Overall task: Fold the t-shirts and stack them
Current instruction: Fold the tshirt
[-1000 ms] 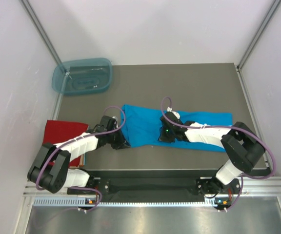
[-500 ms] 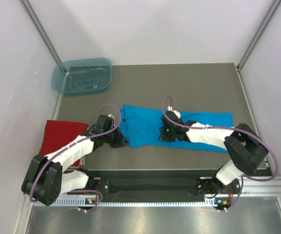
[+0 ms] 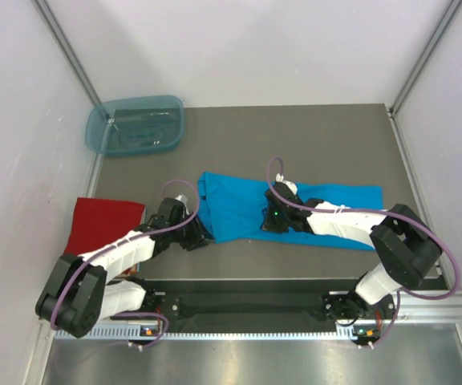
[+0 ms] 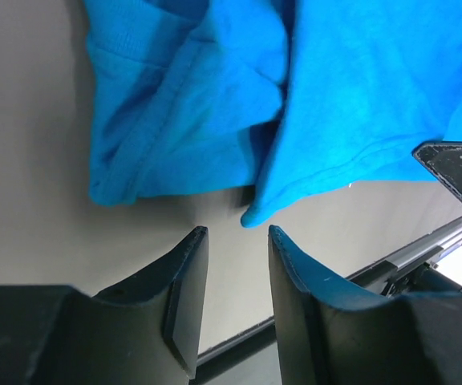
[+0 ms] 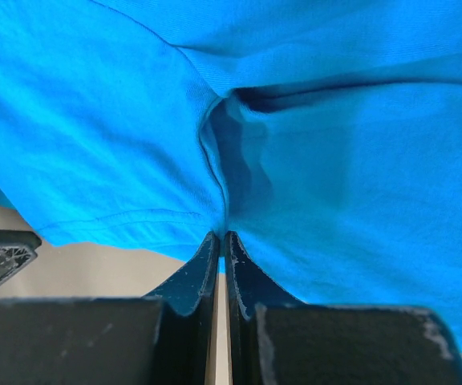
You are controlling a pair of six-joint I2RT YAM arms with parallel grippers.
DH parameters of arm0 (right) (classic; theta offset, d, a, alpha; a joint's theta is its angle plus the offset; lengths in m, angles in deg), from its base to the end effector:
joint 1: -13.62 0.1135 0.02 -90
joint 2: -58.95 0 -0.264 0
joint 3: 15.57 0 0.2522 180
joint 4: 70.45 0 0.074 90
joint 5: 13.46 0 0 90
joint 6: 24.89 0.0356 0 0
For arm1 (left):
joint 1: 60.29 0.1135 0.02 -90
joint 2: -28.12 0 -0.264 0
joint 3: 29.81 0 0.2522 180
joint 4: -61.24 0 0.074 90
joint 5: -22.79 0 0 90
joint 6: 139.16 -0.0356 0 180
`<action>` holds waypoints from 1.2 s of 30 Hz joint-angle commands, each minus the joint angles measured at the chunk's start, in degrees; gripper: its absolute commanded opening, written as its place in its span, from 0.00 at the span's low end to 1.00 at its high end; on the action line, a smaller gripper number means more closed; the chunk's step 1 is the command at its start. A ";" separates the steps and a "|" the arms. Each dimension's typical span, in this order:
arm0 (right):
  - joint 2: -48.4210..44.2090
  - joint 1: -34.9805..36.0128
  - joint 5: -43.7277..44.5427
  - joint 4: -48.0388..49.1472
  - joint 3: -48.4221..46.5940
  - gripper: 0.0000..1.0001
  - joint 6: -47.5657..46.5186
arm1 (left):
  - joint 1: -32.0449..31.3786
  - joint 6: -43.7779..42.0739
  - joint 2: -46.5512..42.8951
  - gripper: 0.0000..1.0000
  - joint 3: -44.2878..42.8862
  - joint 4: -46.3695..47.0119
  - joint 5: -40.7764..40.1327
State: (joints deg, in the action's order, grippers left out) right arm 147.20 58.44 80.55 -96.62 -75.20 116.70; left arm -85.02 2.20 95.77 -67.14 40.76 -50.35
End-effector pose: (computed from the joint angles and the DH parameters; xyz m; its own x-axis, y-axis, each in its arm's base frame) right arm 0.2120 0.2072 0.1671 -0.8886 0.2189 -0.4030 0.0350 0.9086 0.4163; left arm 0.1824 -0.0954 0.1466 -0.8823 -0.4166 -0.2191 -0.1958 0.7481 -0.6340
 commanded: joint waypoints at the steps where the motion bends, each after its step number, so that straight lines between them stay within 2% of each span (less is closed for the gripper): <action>1: -1.76 -0.17 0.38 1.07 -0.80 0.00 -0.09 | 0.03 0.85 0.72 0.41 1.16 8.02 0.10; 8: -1.59 -0.08 0.12 0.98 -0.63 0.00 -0.26 | 0.03 1.38 4.50 0.41 1.69 11.29 0.01; 14: -1.41 -0.17 0.03 1.24 -0.63 0.00 -0.18 | -0.05 2.26 5.73 0.33 2.13 11.91 0.10; 17: -1.50 -0.17 -0.14 1.15 -0.80 0.00 -0.09 | -0.05 2.87 5.12 0.11 2.04 11.99 0.10; 20: -2.46 -0.17 -0.23 0.89 -0.80 0.00 -0.09 | -0.05 3.58 4.24 0.01 1.60 11.64 0.19; 36: -6.60 -0.17 0.12 -0.87 0.43 0.00 0.26 | -0.76 8.24 -4.72 0.00 1.77 2.77 -1.39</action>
State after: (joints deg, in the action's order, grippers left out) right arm 143.14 58.44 80.09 -97.27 -75.07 116.72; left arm -85.28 9.23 92.69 -65.74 45.50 -50.48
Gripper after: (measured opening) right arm 0.012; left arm 0.011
